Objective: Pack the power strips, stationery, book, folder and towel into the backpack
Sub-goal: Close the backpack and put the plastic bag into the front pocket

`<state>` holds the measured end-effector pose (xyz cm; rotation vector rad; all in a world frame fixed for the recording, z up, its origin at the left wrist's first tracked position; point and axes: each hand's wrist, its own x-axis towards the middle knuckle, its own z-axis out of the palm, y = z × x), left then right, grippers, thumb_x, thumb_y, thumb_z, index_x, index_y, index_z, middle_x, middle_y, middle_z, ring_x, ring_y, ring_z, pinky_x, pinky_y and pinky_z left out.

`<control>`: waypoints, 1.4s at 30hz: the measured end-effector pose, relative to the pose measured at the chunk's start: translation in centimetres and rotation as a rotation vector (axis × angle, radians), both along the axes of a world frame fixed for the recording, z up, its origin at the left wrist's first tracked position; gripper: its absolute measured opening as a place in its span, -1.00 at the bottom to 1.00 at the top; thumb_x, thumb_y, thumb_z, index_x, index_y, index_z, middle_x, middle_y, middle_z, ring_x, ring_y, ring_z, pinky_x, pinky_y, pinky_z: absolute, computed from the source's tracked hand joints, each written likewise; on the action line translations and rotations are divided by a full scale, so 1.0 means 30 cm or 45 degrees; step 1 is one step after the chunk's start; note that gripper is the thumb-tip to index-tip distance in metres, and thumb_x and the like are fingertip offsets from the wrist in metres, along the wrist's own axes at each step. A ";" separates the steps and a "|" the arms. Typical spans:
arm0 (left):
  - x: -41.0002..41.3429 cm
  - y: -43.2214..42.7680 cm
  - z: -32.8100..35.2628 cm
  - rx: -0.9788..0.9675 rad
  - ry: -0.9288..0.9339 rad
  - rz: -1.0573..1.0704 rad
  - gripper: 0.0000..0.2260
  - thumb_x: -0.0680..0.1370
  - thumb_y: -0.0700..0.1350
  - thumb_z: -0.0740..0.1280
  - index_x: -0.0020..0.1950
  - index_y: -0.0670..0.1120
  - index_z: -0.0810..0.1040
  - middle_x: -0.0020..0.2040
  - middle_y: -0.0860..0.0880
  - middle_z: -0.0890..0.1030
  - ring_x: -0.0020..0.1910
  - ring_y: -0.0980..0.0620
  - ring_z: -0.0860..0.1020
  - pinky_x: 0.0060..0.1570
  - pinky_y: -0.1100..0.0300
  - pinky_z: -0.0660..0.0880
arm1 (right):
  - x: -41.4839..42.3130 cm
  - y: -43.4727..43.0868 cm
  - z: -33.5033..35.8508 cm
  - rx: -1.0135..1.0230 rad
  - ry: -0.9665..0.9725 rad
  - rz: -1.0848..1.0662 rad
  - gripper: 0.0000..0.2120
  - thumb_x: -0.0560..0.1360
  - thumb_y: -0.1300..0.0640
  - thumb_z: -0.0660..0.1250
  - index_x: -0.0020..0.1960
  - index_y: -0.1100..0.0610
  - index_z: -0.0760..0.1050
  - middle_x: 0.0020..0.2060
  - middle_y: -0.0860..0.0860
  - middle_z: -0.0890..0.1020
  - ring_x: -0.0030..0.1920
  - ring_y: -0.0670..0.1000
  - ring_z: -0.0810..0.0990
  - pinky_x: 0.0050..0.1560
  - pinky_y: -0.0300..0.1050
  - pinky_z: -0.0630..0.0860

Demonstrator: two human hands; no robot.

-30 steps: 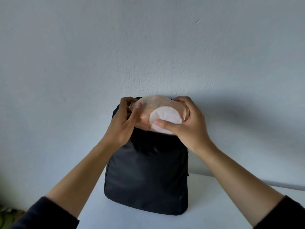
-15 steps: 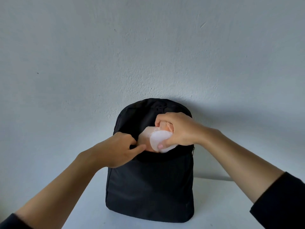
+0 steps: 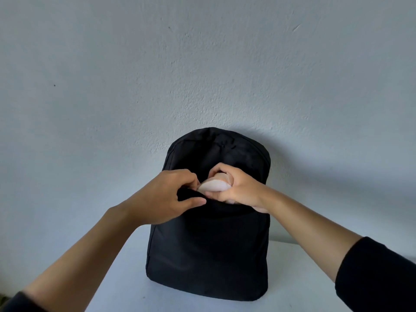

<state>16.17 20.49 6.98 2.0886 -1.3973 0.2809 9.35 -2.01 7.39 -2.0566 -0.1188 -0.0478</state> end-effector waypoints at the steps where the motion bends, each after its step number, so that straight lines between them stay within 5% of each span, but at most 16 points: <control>1: 0.001 -0.001 -0.005 0.010 -0.024 0.016 -0.78 0.53 0.18 0.44 -0.13 0.12 0.47 -0.11 0.14 0.55 -0.12 0.06 0.54 -0.09 0.13 0.51 | -0.004 0.010 -0.013 0.086 0.004 -0.023 -0.65 0.43 0.08 0.59 0.13 -0.01 0.53 -0.10 -0.03 0.64 -0.17 -0.12 0.57 -0.06 -0.21 0.54; 7: -0.024 -0.034 -0.036 0.031 -0.001 0.008 -0.74 0.51 0.29 0.41 -0.08 0.21 0.39 0.06 0.17 0.51 -0.01 0.10 0.53 -0.04 0.31 0.46 | -0.055 0.005 -0.030 0.118 0.035 -0.061 -0.60 0.45 -0.06 0.54 0.24 -0.16 0.49 0.08 -0.06 0.64 0.08 -0.14 0.62 0.09 -0.21 0.56; 11: -0.036 -0.040 -0.045 -0.014 0.030 0.031 -0.63 0.49 0.24 0.47 -0.10 -0.02 0.46 -0.19 0.10 0.51 -0.22 0.05 0.46 -0.29 0.29 0.38 | -0.101 -0.032 -0.006 -0.171 0.091 -0.045 -0.42 0.42 -0.09 0.42 0.39 -0.21 0.32 0.11 -0.03 0.52 0.15 -0.07 0.52 0.31 -0.08 0.44; 15: -0.042 -0.021 -0.022 -0.129 0.040 0.076 -0.61 0.50 0.21 0.48 -0.27 0.05 0.36 -0.36 0.06 0.41 -0.38 0.08 0.34 -0.37 0.20 0.31 | -0.138 -0.029 -0.037 -0.781 -0.457 -0.269 -0.49 0.53 -0.24 0.37 0.41 -0.13 0.34 0.20 -0.15 0.47 0.17 -0.10 0.52 0.21 -0.12 0.50; 18: -0.051 -0.040 0.000 -0.139 0.015 0.124 -0.65 0.52 0.20 0.46 -0.15 0.06 0.34 -0.35 0.11 0.45 -0.41 0.11 0.37 -0.40 0.28 0.35 | -0.141 -0.033 -0.079 -0.843 -0.695 -0.367 -0.42 0.50 -0.32 0.31 0.40 -0.03 0.50 0.13 -0.10 0.45 0.02 -0.08 0.55 0.04 -0.22 0.53; 22: -0.045 -0.101 0.041 0.058 0.117 0.098 -0.56 0.52 0.27 0.43 0.25 0.10 0.40 0.03 0.14 0.61 -0.05 0.17 0.58 -0.05 0.28 0.55 | -0.159 -0.033 -0.085 -0.419 -0.546 -0.295 -0.50 0.47 -0.21 0.45 0.34 -0.06 0.55 0.02 -0.19 0.61 0.01 -0.17 0.62 0.03 -0.23 0.58; 25: -0.036 -0.151 0.050 0.267 0.049 0.053 -0.47 0.49 0.33 0.41 0.36 0.09 0.47 0.10 0.19 0.55 0.10 0.21 0.53 0.12 0.30 0.46 | -0.183 -0.055 -0.085 -0.232 -0.309 -0.167 -0.49 0.50 -0.12 0.48 0.40 -0.15 0.42 0.08 -0.17 0.63 0.08 -0.15 0.65 0.13 -0.07 0.64; 30: -0.023 -0.079 0.023 0.243 0.090 -0.008 -0.44 0.48 0.29 0.44 0.44 0.19 0.46 0.15 0.25 0.60 0.15 0.27 0.55 0.12 0.37 0.47 | -0.221 -0.072 -0.066 -0.620 -0.396 -0.175 -0.48 0.56 -0.03 0.43 0.42 -0.19 0.28 0.03 -0.14 0.64 -0.02 -0.09 0.67 0.06 -0.02 0.63; 37: -0.030 -0.041 -0.016 0.196 -0.013 0.096 -0.39 0.44 0.36 0.45 0.43 0.25 0.39 0.13 0.23 0.54 0.13 0.22 0.52 0.13 0.33 0.47 | -0.260 -0.069 -0.157 -0.862 -1.100 -0.242 -0.81 0.56 0.07 0.45 0.04 0.17 0.57 0.08 0.00 0.51 0.04 0.00 0.54 0.08 -0.12 0.52; 42: -0.029 0.025 -0.080 -0.194 -0.025 0.262 -0.36 0.36 0.26 0.55 0.40 0.16 0.47 0.16 0.16 0.50 0.12 0.21 0.52 0.17 0.34 0.47 | -0.262 -0.044 -0.176 -1.161 -0.892 -0.115 -0.59 0.56 -0.05 0.41 0.34 0.08 0.52 0.26 -0.08 0.53 0.22 -0.01 0.53 0.20 -0.03 0.54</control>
